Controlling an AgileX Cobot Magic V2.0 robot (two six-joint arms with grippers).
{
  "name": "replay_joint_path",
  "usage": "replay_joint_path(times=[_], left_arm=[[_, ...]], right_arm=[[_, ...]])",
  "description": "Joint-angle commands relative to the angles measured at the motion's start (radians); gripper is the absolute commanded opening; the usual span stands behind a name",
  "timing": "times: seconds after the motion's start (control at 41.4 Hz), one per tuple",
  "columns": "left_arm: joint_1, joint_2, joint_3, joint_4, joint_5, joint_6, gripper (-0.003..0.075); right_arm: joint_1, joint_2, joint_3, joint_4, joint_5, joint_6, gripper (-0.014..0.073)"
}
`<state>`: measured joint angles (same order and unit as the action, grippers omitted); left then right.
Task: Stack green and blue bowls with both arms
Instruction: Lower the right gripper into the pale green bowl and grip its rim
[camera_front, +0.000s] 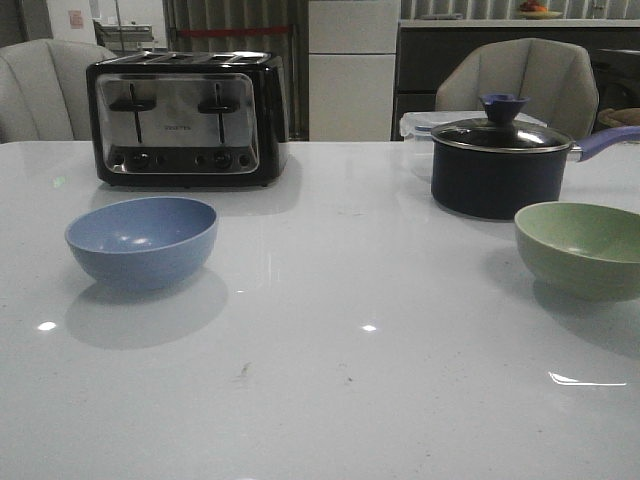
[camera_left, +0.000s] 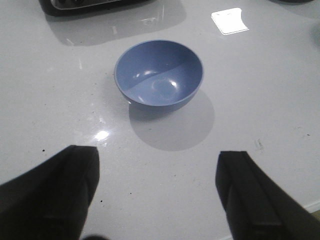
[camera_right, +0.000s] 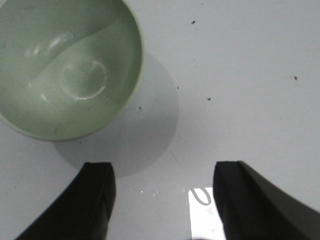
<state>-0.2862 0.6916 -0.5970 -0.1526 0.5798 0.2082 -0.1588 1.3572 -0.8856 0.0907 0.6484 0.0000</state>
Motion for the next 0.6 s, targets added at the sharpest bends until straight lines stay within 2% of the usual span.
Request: replay_joint_path(times=[0.0, 0.145, 0.435, 0.58], left_arm=[[-0.016, 0.003, -0.033, -0.015, -0.084, 0.002, 0.0526], [-0.016, 0.003, -0.033, -0.015, -0.084, 0.002, 0.0526], [-0.016, 0.003, -0.033, -0.015, -0.084, 0.002, 0.0526], [-0.016, 0.003, -0.033, -0.015, -0.084, 0.002, 0.0526]], right_arm=[[-0.012, 0.080, -0.109, 0.078, -0.008, -0.074, 0.0528], [-0.012, 0.235, -0.230, 0.165, 0.029, -0.167, 0.0528], [-0.012, 0.441, -0.383, 0.170, 0.047, -0.176, 0.0524], [-0.012, 0.488, -0.424, 0.168, 0.049, -0.184, 0.0416]])
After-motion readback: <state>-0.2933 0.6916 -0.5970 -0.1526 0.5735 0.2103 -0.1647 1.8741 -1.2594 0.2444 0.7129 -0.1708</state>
